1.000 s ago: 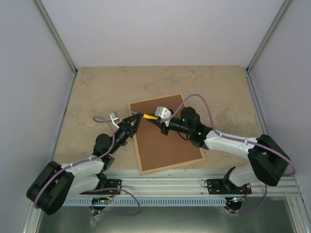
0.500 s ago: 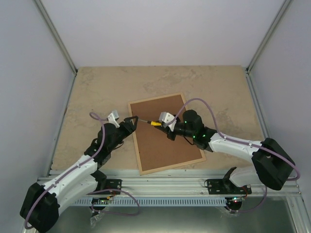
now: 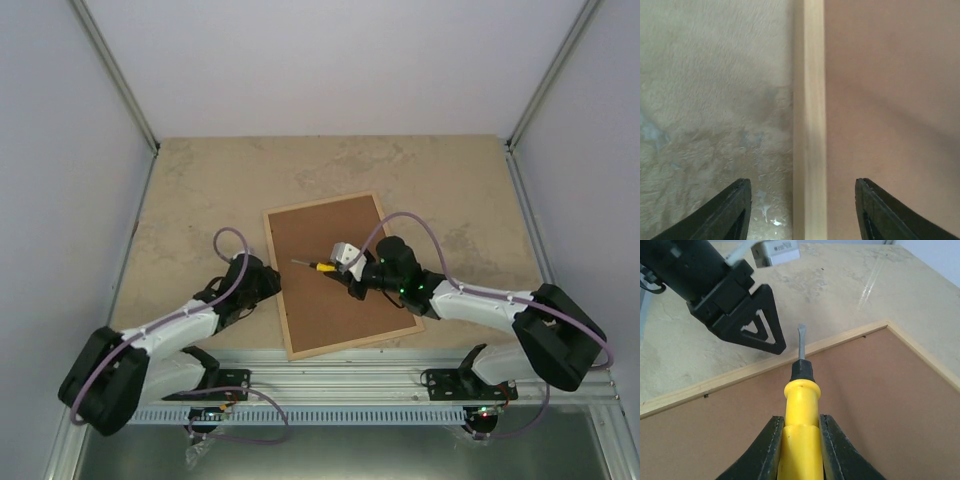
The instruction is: Take the photo out of the frame
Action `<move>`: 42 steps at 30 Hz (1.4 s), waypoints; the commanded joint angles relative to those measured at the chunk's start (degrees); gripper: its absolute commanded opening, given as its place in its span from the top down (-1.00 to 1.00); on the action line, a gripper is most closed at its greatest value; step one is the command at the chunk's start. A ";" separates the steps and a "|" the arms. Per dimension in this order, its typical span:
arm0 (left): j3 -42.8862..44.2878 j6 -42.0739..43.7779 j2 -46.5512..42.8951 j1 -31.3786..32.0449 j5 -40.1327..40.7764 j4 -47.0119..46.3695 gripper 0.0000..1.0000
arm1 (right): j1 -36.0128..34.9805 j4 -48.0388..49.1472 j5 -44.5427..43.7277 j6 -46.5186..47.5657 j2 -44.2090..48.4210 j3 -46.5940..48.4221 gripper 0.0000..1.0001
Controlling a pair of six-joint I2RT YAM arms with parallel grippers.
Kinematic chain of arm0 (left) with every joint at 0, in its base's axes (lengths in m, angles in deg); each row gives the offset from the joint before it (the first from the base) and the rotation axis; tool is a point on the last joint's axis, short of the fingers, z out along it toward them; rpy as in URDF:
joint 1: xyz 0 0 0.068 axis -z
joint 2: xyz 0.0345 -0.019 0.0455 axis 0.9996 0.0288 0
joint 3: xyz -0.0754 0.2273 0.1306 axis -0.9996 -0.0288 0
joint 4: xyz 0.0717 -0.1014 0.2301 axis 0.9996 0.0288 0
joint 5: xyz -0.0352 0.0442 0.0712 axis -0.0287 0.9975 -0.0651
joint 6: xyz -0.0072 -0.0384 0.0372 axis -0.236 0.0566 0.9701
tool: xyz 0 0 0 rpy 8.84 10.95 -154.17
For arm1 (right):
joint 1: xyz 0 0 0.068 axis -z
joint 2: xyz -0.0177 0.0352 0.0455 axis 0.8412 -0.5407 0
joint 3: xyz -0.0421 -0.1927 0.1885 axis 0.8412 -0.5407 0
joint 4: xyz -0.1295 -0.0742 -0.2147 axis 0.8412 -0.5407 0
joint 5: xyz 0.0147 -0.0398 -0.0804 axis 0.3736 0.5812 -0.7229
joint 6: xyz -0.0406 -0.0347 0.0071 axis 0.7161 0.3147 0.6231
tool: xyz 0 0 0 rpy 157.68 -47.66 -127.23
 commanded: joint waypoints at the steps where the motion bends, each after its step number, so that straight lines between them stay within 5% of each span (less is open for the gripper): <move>1: 3.35 3.74 6.40 -0.28 -1.49 -0.74 -0.13 | 0.02 2.56 -0.46 0.66 2.03 -2.22 0.99; 21: 15.76 18.31 25.51 -0.26 1.62 1.45 0.81 | -0.06 0.83 -0.63 2.38 -0.46 -1.18 0.99; 32: 25.17 25.36 31.51 -0.70 4.68 4.27 0.64 | -1.09 -1.82 1.68 4.45 -2.69 0.24 0.99; 42: 18.83 19.87 21.81 -2.59 -0.08 -0.13 0.23 | -2.26 -6.80 2.99 6.96 -8.24 3.83 0.99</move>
